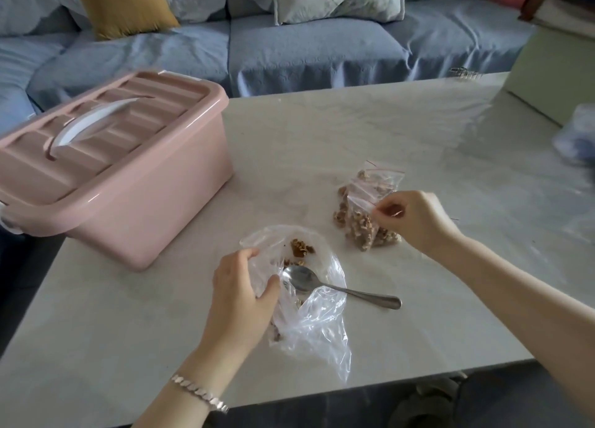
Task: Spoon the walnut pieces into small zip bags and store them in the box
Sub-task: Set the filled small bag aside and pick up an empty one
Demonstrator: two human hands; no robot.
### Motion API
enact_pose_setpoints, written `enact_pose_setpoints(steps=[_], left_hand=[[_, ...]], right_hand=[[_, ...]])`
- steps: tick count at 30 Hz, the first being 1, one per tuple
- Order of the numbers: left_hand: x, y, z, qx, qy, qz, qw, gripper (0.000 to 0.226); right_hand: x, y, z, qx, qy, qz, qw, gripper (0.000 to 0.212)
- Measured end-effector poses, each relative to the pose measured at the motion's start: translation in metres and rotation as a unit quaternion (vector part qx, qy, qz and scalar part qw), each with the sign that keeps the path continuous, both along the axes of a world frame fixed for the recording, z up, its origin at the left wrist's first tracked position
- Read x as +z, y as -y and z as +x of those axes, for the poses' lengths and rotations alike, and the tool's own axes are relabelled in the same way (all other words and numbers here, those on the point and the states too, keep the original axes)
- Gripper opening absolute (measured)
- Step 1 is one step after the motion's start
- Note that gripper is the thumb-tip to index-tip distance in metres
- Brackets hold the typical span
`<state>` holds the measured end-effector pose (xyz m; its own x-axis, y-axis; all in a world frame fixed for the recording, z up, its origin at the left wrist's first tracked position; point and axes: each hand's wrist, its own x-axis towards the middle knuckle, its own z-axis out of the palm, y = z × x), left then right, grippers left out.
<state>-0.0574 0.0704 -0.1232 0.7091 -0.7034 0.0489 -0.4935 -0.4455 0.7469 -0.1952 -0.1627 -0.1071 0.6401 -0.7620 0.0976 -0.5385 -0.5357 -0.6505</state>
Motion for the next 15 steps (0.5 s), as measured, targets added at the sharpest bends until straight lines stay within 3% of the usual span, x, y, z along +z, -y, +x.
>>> enact_pose_setpoints(steps=[4, 8, 11, 13, 15], left_hand=[[-0.006, -0.004, 0.002, 0.006, 0.001, 0.004, 1.000, 0.042], [-0.005, 0.001, 0.003, 0.022, -0.030, 0.021, 0.999, 0.046], [-0.009, 0.002, 0.000, 0.039, -0.044, 0.037, 0.998, 0.052], [-0.011, 0.001, -0.005, 0.052, -0.051, 0.053, 0.996, 0.058], [-0.013, 0.000, -0.008, 0.069, -0.070, 0.077, 0.992, 0.071]], right_hand=[[-0.016, 0.012, 0.001, 0.011, -0.058, -0.075, 0.995, 0.006], [-0.014, -0.005, -0.012, -0.050, -0.006, -0.100, 0.994, 0.031], [-0.018, -0.031, -0.033, -0.014, 0.020, -0.155, 0.988, 0.019], [-0.028, -0.047, -0.044, 0.064, -0.059, -0.107, 0.990, 0.018], [-0.043, -0.058, -0.049, 0.130, -0.150, -0.055, 0.979, 0.035]])
